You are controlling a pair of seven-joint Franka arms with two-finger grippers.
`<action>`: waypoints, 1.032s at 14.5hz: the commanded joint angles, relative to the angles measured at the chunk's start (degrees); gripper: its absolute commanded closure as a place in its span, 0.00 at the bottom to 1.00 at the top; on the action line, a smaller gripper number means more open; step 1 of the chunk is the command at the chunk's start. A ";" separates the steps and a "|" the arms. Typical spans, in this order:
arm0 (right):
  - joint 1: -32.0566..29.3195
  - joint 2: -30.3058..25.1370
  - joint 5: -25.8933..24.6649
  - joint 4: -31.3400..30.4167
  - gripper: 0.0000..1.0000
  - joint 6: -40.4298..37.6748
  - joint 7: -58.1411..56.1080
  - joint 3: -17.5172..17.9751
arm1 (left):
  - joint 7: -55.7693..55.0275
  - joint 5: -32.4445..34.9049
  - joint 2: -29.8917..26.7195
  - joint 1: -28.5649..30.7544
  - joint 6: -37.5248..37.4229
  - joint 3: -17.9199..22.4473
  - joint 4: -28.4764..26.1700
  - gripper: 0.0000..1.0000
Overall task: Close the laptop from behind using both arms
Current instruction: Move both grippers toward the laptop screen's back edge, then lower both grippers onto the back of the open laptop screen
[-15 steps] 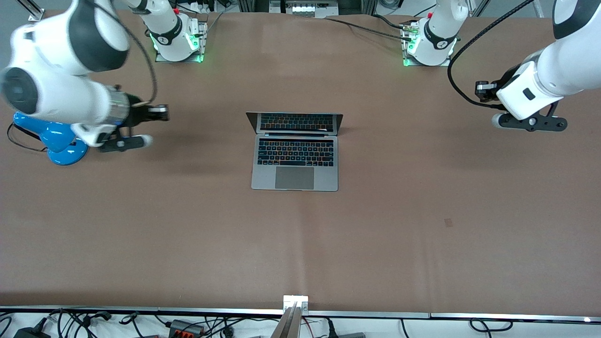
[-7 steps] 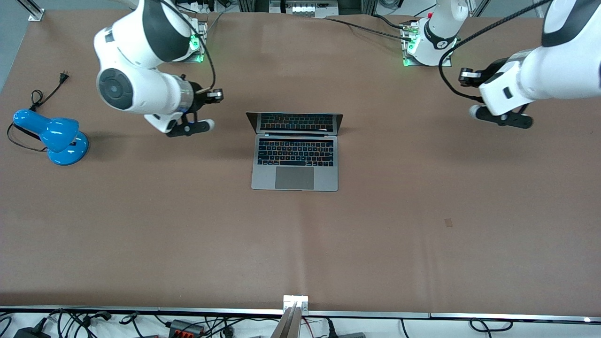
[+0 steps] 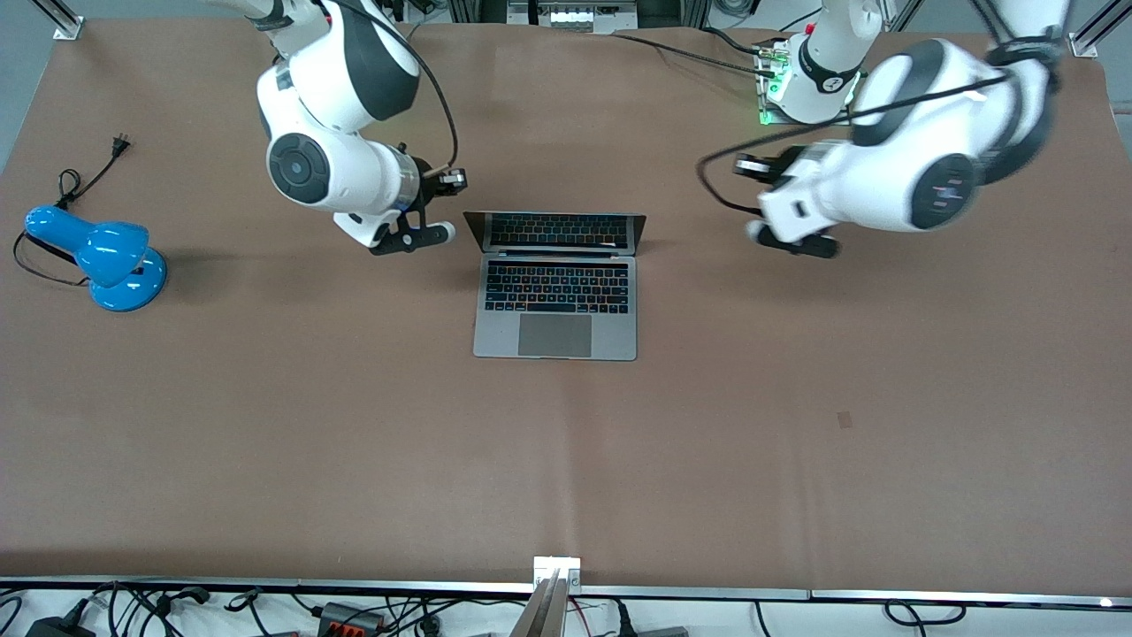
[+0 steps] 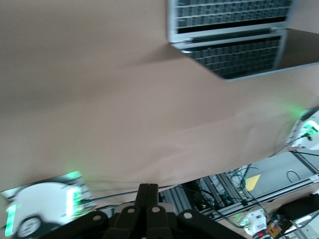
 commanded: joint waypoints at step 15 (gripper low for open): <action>4.54 8.05 4.12 3.43 1.00 7.75 1.63 -0.61 | -12.11 -3.45 1.79 0.50 49.96 -20.47 -19.05 0.99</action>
